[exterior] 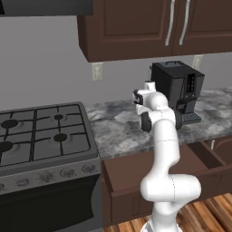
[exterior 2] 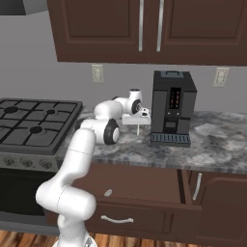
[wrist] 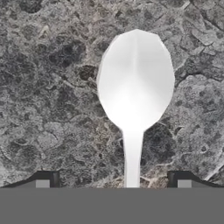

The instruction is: Organize the utensils by type. Pick up the wooden spoons from the counter and place them in the open cabinet. Then pick up the metallic utensils from the counter and place them in the open drawer.

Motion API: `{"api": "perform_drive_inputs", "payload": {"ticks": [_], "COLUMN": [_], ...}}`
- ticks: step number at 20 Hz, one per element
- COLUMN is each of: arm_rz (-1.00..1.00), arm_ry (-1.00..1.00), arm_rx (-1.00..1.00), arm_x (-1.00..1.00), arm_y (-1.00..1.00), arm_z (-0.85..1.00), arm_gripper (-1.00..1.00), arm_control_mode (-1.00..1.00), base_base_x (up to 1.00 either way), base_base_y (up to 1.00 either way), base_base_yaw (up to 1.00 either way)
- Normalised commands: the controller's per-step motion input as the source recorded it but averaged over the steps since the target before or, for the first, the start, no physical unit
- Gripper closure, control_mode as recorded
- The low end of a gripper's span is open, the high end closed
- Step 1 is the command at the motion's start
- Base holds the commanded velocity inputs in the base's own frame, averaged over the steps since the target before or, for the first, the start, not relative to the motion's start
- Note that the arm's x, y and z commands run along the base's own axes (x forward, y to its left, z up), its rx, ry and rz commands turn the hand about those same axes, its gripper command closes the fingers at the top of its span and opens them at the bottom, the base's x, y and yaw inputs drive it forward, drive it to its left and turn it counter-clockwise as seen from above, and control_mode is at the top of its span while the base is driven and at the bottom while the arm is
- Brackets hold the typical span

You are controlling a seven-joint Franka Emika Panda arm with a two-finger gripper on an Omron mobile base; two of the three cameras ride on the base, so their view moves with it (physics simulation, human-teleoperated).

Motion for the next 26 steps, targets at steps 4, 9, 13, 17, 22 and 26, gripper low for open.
{"api": "perform_drive_inputs", "payload": {"ticks": [4, 9, 13, 17, 22, 26], "arm_rz": [0.0, 0.0, 0.0, 0.0, -0.02, -0.04], "arm_ry": [0.13, 0.12, 0.09, 0.0, 0.0, 0.0], "arm_rx": [0.05, 0.01, 0.06, 0.11, 0.13, 0.14], "arm_x": [-0.01, -0.27, -0.6, -0.95, -1.0, -1.0], "arm_y": [0.0, 0.01, 0.0, 0.16, 0.03, 0.0], "arm_z": [-0.51, -0.49, -0.19, 0.1, 0.06, 0.16], "arm_gripper": [1.0, 1.0, 1.0, 1.0, 1.0, 1.0], "arm_control_mode": [-1.0, -1.0, -1.0, -1.0, -1.0, -1.0], "base_base_x": [0.0, 0.0, 0.0, 0.0, 0.0, 0.0], "base_base_y": [0.0, 0.0, 0.0, 0.0, 0.0, 0.0], "base_base_yaw": [0.0, 0.0, 0.0, 0.0, 0.0, 0.0]}}
